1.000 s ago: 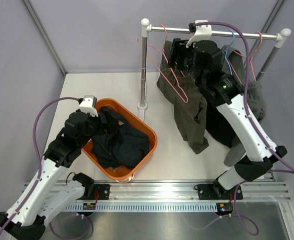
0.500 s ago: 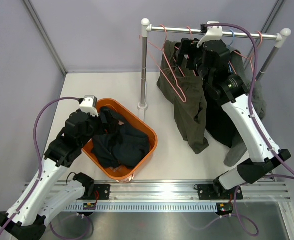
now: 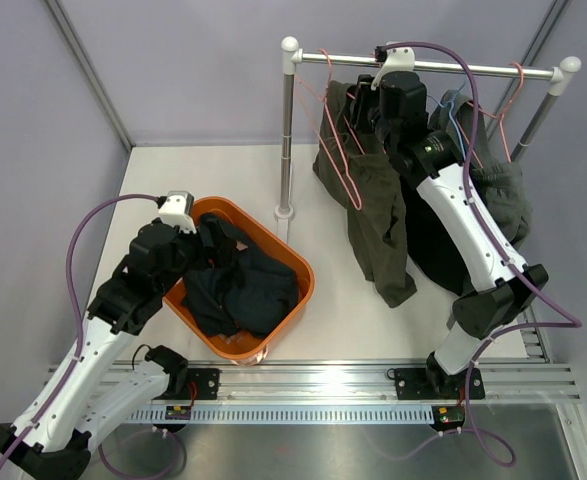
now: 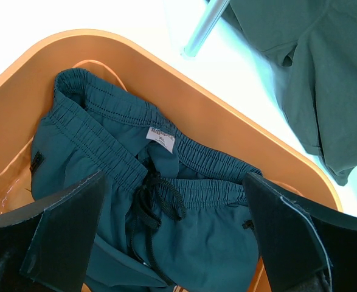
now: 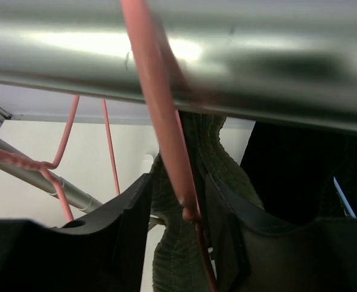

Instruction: Remove the shorts from the hanger

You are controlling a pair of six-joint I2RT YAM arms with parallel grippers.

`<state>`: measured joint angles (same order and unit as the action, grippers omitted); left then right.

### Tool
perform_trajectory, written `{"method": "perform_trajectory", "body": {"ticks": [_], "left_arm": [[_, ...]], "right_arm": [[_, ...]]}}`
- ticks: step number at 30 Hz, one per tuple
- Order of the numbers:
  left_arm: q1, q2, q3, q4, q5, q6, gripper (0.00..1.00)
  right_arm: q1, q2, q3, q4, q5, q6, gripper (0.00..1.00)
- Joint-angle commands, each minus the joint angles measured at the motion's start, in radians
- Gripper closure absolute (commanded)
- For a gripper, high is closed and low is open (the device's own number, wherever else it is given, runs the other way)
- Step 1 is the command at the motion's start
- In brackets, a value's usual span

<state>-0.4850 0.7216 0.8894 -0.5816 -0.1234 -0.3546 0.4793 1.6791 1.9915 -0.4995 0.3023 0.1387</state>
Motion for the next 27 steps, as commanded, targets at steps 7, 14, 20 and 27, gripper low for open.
{"method": "perform_trajectory", "body": {"ticks": [7, 14, 20, 27], "left_arm": [[0.005, -0.010, -0.010, 0.046, 0.016, 0.019, 0.01], [0.005, -0.008, -0.010, 0.048, 0.021, 0.022, 0.01], [0.005, -0.010, -0.012, 0.049, 0.025, 0.022, 0.01], [0.005, -0.005, -0.013, 0.052, 0.034, 0.020, 0.01]], "right_arm": [[-0.004, 0.005, 0.018, 0.068, 0.029, -0.022, 0.67], [-0.004, -0.007, -0.008, 0.098, 0.050, -0.030, 0.74], [-0.004, -0.022, -0.023, 0.107, 0.067, -0.036, 0.77], [-0.004, -0.039, -0.042, 0.121, 0.089, -0.048, 0.82]]}}
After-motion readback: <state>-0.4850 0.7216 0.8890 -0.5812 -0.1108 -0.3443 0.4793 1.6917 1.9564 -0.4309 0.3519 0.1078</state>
